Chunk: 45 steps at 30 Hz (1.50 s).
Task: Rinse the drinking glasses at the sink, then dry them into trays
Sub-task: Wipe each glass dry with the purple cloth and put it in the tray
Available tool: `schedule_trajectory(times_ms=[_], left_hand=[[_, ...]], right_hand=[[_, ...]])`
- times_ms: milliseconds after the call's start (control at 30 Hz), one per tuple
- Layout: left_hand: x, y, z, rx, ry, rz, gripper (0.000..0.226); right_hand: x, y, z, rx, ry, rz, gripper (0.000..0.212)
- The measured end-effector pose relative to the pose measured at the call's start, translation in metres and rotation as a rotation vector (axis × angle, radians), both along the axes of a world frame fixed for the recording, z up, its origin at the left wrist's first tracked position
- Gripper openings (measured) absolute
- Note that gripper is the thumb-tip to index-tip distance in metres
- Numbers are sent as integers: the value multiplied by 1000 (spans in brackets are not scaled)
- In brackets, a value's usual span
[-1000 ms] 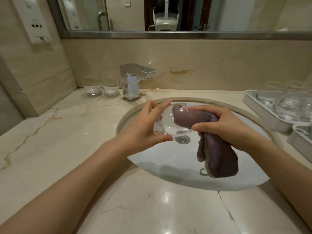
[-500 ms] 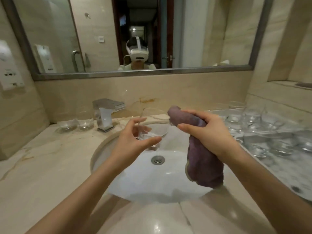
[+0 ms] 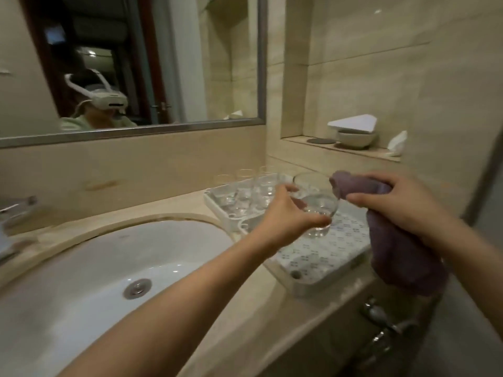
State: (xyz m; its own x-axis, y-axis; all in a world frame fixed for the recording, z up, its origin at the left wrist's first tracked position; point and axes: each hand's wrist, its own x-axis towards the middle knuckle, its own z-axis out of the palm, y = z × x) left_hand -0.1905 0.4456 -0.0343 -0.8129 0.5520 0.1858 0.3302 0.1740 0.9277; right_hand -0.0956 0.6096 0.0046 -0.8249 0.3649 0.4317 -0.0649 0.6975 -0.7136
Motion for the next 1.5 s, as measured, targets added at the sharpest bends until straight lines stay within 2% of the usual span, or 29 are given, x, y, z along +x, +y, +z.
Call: schedule_trajectory(times_ms=[233, 433, 633, 767, 900, 1000, 1133, 1233, 1500], left_hand=[[-15, 75, -26, -217, -20, -118, 85], [-27, 103, -43, -303, 15, -91, 83], [-26, 124, -46, -330, 58, -10, 90], [-23, 126, -47, -279, 63, 90, 80], [-13, 113, -38, -272, 92, 46, 67], [0, 93, -26, -348, 295, -3, 54], [9, 44, -9, -635, 714, -33, 47], [8, -9, 4, -856, 927, 109, 46], [35, -173, 20, -1212, 787, 542, 40]], right_hand=[[-6, 64, -47, 58, -143, -218, 39], [-21, 87, -68, 63, -176, -276, 39], [-27, 99, -81, -1, -108, -339, 44], [-28, 99, -85, 23, -70, -404, 45], [-20, 94, -80, 55, -19, -452, 43], [-11, 81, -66, 159, 58, -479, 41], [-7, 45, -34, 130, 144, -337, 44], [-13, 5, -13, 95, 117, -140, 42], [-47, -147, 5, 23, 83, 474, 37]])
